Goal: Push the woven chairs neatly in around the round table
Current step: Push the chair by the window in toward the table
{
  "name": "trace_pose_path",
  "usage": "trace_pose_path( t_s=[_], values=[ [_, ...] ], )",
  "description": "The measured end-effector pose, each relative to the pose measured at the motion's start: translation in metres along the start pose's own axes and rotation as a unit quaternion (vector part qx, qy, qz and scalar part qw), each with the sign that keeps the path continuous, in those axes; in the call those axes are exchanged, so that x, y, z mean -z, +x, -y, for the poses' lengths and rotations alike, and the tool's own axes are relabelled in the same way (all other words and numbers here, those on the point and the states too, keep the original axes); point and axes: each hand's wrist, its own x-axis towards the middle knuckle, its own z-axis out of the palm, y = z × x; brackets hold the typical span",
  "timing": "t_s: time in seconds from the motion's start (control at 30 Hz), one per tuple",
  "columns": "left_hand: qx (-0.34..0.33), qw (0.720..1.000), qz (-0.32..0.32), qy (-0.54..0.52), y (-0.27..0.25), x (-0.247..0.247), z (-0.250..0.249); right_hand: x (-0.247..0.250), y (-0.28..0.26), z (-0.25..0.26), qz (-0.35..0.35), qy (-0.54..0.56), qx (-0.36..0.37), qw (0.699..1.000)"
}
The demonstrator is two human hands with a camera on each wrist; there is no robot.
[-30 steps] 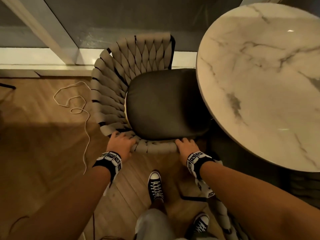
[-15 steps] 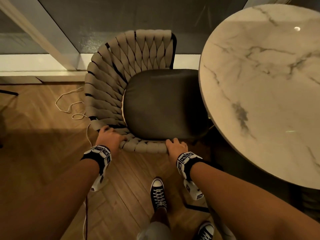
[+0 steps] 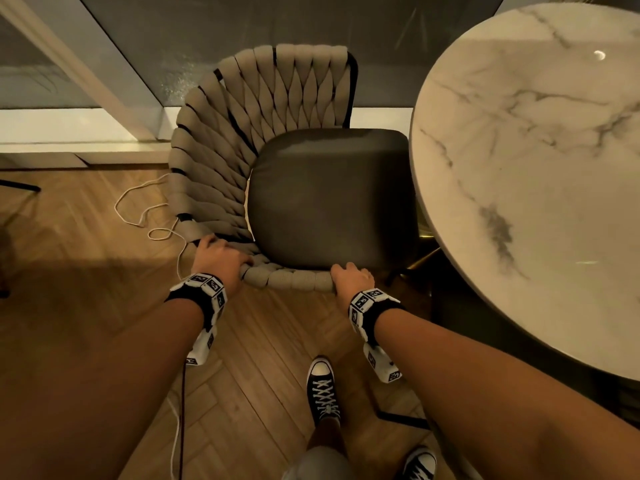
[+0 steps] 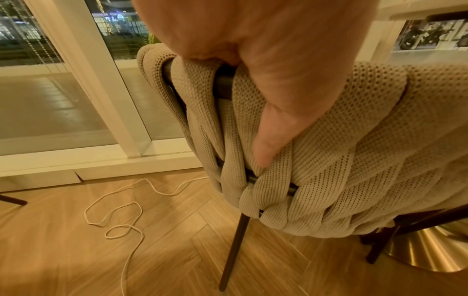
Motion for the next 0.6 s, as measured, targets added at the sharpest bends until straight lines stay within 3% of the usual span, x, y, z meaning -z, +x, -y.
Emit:
trace_pose_path(
  t_s=[0.23,0.6],
  values=[
    [0.001,0.999,-0.005,-0.038,-0.005,-0.001,0.002,0.010,0.001,-0.012,-0.022,0.029,0.011,0.999],
    [0.005,0.999,-0.010,-0.053,-0.020,-0.012,0.006,-0.019,-0.001,-0.010,-0.053,0.055,-0.003,0.997]
  ],
)
